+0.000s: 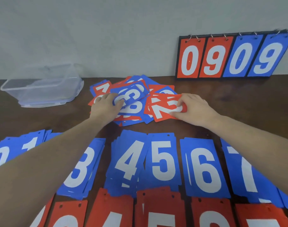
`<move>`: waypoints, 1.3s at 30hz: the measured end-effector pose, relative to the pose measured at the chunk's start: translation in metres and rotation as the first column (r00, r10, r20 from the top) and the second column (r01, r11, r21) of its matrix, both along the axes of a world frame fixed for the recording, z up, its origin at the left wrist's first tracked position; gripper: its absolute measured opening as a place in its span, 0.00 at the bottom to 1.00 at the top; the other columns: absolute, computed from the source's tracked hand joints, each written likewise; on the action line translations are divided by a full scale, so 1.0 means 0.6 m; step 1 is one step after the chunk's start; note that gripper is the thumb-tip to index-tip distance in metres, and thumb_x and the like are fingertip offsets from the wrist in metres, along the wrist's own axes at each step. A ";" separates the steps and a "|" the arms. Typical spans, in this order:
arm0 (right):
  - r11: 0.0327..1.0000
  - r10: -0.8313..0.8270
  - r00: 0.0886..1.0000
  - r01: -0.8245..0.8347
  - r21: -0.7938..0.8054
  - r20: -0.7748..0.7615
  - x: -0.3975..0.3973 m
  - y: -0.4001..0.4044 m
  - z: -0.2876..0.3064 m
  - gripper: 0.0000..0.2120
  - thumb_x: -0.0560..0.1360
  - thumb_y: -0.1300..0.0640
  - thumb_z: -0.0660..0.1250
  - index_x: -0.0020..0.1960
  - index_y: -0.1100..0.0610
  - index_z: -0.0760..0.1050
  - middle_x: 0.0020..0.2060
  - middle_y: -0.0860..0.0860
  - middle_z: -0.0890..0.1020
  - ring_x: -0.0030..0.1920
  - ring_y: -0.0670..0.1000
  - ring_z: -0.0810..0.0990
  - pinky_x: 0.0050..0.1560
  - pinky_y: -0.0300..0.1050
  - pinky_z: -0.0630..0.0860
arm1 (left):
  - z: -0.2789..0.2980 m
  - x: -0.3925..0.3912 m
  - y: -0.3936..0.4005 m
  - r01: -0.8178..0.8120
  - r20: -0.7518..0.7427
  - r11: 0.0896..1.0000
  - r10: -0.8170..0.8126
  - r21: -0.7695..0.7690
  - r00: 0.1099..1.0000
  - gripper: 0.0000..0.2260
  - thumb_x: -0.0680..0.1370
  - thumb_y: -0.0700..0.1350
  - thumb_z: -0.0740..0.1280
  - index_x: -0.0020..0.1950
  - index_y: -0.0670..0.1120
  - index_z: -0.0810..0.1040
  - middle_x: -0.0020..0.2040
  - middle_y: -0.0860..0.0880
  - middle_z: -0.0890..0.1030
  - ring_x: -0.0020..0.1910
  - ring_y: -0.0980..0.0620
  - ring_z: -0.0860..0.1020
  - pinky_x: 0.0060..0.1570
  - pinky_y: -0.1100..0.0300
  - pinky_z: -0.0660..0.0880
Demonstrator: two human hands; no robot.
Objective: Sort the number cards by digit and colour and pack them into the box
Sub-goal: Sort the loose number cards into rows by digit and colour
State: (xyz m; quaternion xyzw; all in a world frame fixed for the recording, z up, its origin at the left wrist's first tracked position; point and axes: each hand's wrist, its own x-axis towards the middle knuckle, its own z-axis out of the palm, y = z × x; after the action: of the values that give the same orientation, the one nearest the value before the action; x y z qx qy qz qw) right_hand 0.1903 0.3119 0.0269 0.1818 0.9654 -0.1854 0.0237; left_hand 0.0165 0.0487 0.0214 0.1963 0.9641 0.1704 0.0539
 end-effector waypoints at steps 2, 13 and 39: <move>0.999 -0.021 1.000 0.022 -0.026 0.011 -0.005 0.003 0.001 0.26 0.72 0.33 0.70 0.62 0.45 0.70 0.75 0.48 0.68 0.75 0.53 0.64 0.72 0.55 0.65 | -0.003 -0.007 0.003 -0.002 0.004 0.999 0.002 -0.052 1.000 0.27 0.80 0.66 0.60 0.76 0.56 0.66 0.76 0.50 0.68 0.75 0.42 0.63 0.70 0.42 0.64; 0.980 -0.101 0.995 0.097 -0.173 -0.011 -0.004 0.010 -0.005 0.37 0.72 0.37 0.73 0.76 0.43 0.62 0.75 0.47 0.68 0.75 0.53 0.66 0.71 0.60 0.70 | -0.012 0.009 -0.002 -0.039 -0.047 0.997 0.042 0.072 0.998 0.27 0.78 0.63 0.66 0.75 0.55 0.68 0.73 0.49 0.72 0.73 0.44 0.68 0.72 0.41 0.63; 0.753 -0.341 0.890 0.067 -0.655 -0.302 0.036 -0.025 0.006 0.22 0.76 0.48 0.74 0.66 0.46 0.70 0.63 0.46 0.78 0.60 0.47 0.79 0.52 0.41 0.80 | 0.036 0.148 -0.007 -0.314 0.403 0.616 -0.006 0.722 0.915 0.23 0.73 0.45 0.78 0.63 0.63 0.75 0.57 0.56 0.77 0.60 0.52 0.79 0.56 0.53 0.81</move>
State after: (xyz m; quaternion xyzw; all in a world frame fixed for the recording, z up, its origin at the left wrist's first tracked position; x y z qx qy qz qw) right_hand 0.2116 0.2969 0.0304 0.2277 0.8045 -0.5311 -0.1374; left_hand 0.1052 0.0443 0.0430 0.0796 0.7818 0.6051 0.1280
